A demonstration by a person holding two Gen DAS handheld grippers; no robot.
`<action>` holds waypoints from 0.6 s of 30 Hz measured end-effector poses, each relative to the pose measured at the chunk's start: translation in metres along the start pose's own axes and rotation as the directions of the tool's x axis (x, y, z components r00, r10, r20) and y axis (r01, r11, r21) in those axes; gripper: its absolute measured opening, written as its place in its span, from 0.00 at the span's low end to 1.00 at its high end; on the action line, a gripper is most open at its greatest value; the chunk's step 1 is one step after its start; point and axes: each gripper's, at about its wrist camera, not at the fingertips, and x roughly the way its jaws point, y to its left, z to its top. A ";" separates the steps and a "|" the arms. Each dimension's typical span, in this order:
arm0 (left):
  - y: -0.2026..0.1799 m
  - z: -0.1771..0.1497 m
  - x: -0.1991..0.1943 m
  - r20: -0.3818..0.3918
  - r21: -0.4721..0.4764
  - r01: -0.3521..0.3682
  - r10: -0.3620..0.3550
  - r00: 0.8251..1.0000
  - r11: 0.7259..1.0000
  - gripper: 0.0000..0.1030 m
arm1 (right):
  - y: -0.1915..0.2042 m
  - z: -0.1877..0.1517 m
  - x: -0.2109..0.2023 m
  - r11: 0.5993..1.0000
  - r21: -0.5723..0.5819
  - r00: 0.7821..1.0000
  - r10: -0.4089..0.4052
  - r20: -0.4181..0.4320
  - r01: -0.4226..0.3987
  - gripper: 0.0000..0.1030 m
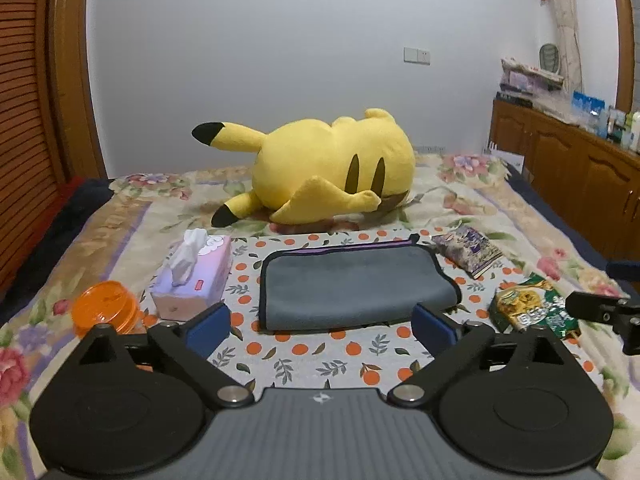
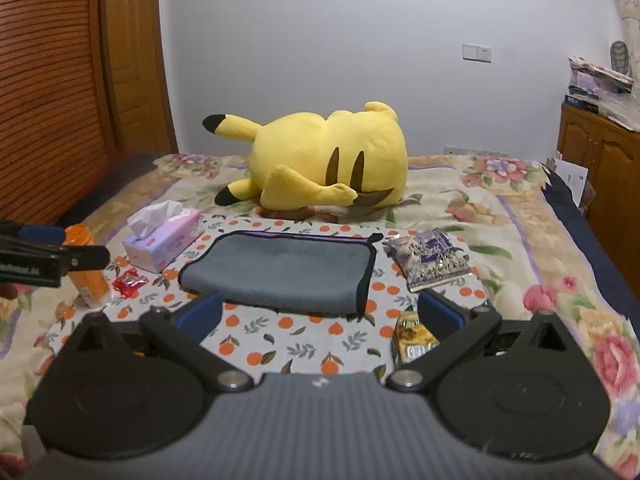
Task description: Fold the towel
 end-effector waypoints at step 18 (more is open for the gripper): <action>-0.012 -0.010 -0.057 0.005 0.028 -0.015 0.015 1.000 0.999 1.00 | 0.006 -0.008 -0.049 1.000 -0.001 0.999 -0.028 0.040 0.028 1.00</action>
